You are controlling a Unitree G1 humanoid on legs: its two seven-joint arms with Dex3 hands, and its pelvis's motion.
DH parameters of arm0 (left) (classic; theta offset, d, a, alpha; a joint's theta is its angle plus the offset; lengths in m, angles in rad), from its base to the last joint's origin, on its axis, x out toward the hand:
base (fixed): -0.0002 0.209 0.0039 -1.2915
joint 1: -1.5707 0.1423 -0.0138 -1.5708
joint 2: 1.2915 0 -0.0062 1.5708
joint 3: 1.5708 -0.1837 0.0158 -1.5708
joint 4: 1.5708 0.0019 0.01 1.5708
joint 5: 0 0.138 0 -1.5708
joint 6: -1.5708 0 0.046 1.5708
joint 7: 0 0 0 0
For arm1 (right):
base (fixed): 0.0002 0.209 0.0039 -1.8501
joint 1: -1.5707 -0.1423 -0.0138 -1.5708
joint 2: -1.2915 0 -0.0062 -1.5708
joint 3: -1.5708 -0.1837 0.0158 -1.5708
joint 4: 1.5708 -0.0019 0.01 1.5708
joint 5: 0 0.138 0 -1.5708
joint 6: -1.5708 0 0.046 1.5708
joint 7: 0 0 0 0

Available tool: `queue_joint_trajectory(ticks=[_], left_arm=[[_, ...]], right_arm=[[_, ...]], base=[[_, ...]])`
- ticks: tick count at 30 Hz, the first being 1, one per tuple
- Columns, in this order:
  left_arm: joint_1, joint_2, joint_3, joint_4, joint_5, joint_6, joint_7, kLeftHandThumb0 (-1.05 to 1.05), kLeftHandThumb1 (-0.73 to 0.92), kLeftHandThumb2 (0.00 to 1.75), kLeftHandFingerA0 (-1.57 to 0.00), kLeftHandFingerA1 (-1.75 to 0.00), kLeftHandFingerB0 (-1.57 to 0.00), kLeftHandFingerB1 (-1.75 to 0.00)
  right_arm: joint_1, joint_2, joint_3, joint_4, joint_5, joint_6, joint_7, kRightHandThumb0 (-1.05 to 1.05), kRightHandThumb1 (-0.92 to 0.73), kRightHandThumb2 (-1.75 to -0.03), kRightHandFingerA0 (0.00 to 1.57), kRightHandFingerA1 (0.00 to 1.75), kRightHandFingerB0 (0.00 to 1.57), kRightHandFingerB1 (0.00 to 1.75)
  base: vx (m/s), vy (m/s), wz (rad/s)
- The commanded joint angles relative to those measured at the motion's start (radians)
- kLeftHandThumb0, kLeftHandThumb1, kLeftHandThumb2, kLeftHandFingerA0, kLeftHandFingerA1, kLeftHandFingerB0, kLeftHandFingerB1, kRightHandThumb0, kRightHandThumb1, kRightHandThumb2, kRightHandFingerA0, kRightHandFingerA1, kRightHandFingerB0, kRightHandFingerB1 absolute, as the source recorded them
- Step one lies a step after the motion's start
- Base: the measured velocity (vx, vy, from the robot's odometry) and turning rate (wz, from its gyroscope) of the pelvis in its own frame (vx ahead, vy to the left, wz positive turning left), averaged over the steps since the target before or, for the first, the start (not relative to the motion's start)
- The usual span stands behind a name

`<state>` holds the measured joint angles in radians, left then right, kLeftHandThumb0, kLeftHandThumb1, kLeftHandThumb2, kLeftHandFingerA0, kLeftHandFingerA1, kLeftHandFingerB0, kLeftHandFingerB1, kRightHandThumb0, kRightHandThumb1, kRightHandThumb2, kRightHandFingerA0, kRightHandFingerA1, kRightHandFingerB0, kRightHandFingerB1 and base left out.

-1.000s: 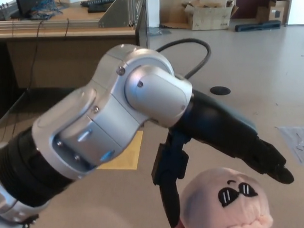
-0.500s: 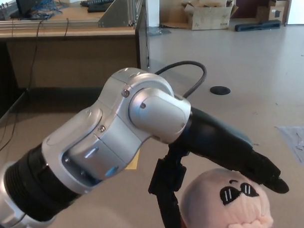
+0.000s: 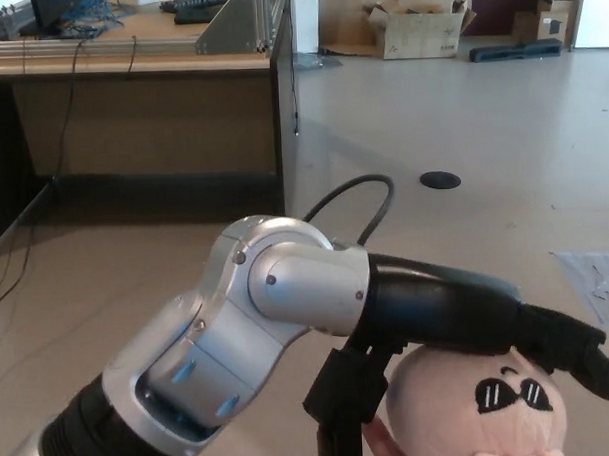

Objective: The robot extends its left hand to pick up an emotional support dumpling from the palm of a person and brings its hand down by its side. Then it extends its arm again to hand the dumpling back to the person.

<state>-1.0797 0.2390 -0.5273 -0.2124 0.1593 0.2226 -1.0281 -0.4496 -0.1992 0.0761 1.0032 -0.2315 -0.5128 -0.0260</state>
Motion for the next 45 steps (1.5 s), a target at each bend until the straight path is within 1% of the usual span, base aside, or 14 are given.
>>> queue_joint_trajectory(ticks=[1,14,15,18,19,23,24,27,28,29,34,36,44,45], left_arm=[[0.024,0.008,0.018,-0.012,0.034,-0.051,0.063,0.00,-0.46,0.66,0.00,-0.62,-0.01,-0.52],[0.042,0.010,0.050,0.012,0.009,-0.065,0.065,-0.05,-0.41,0.67,0.00,-0.60,-0.04,-0.53],[0.033,0.014,0.065,0.019,-0.003,-0.065,0.060,-0.05,-0.36,0.65,-0.01,-0.58,-0.10,-0.51],[0.021,0.020,0.077,0.016,-0.009,-0.042,0.045,-0.06,-0.31,0.66,-0.04,-0.58,-0.05,-0.49],[0.016,0.023,0.079,0.010,-0.008,-0.029,0.039,-0.02,-0.28,0.55,0.00,-0.62,-0.21,-0.39],[0.015,0.023,0.081,0.005,-0.006,-0.021,0.040,-0.02,-0.28,0.55,0.00,-0.62,-0.21,-0.39],[-0.005,0.014,0.102,0.017,-0.047,0.048,0.017,-0.03,-0.28,0.61,-0.03,-0.56,-0.19,-0.51],[-0.009,0.014,0.104,0.017,-0.055,0.061,0.013,-0.03,-0.28,0.61,-0.03,-0.56,-0.19,-0.51],[-0.024,-0.010,0.137,0.052,-0.101,0.156,0.013,-0.19,0.67,0.70,-1.02,-0.84,-0.97,-0.66],[-0.032,-0.022,0.155,0.076,-0.123,0.202,0.015,-0.21,0.67,0.74,-0.97,-0.93,-0.94,-0.67],[-0.037,-0.026,0.161,0.092,-0.129,0.219,0.015,-0.21,0.67,0.74,-0.97,-0.93,-0.94,-0.67],[-0.021,-0.031,0.166,0.116,-0.127,0.183,0.031,-0.25,0.65,0.84,-0.89,-1.17,-0.90,-0.75],[0.010,-0.041,0.164,0.089,-0.125,0.209,0.071,-0.25,0.65,0.82,-0.89,-1.15,-0.91,-0.75],[0.017,-0.040,0.164,0.088,-0.126,0.200,0.072,-0.25,0.65,0.83,-0.89,-1.16,-0.91,-0.77]], right_arm=[[-0.029,-0.016,-0.005,0.003,0.007,0.005,0.005,-0.50,-0.72,-0.62,0.67,0.60,0.63,0.45],[-0.031,-0.015,-0.005,0.006,0.008,0.005,0.004,-0.50,-0.72,-0.62,0.67,0.60,0.63,0.45],[-0.035,-0.015,-0.005,0.008,0.007,0.007,0.005,-0.50,-0.72,-0.62,0.67,0.60,0.63,0.45],[-0.036,-0.014,-0.004,0.012,0.006,0.007,0.005,-0.50,-0.72,-0.62,0.67,0.60,0.63,0.45],[-0.036,-0.014,-0.004,0.013,0.006,0.007,0.005,-0.50,-0.72,-0.62,0.67,0.60,0.63,0.45],[-0.036,-0.014,-0.004,0.014,0.006,0.006,0.005,-0.50,-0.72,-0.62,0.67,0.60,0.63,0.45],[-0.034,-0.013,-0.002,0.015,0.005,0.006,0.005,-0.50,-0.72,-0.62,0.67,0.60,0.63,0.45],[-0.034,-0.013,-0.002,0.015,0.005,0.006,0.005,-0.50,-0.72,-0.62,0.67,0.60,0.63,0.45],[-0.061,-0.010,0.015,0.051,-0.033,0.002,-0.060,-0.38,-0.63,-0.59,0.77,0.72,0.86,0.56],[-0.077,-0.005,0.016,0.068,-0.038,0.028,-0.074,-0.38,-0.64,-0.59,0.69,0.56,0.80,0.54],[-0.089,0.001,0.008,0.083,-0.022,0.066,-0.058,-0.38,-0.64,-0.59,0.69,0.56,0.80,0.54],[-0.098,-0.010,0.033,0.067,-0.059,0.107,-0.083,-0.41,-0.66,-0.60,0.68,0.50,0.79,0.48],[-0.099,-0.022,0.063,0.079,-0.091,0.058,-0.138,-0.39,-0.64,-0.60,0.72,0.53,0.80,0.49],[-0.103,-0.024,0.079,0.080,-0.110,0.073,-0.154,-0.40,-0.64,-0.60,0.68,0.47,0.79,0.47]], base=[[0.00,0.000,0.00],[0.00,0.000,0.00],[0.00,0.000,0.00],[0.00,0.000,0.00],[0.00,0.000,0.00],[0.00,0.000,0.00],[0.00,0.000,0.00],[0.00,0.000,0.00],[0.00,0.000,0.00],[0.00,0.000,0.00],[0.00,0.000,0.00],[0.00,0.000,0.00],[0.00,0.000,0.00],[0.00,0.000,0.00]])
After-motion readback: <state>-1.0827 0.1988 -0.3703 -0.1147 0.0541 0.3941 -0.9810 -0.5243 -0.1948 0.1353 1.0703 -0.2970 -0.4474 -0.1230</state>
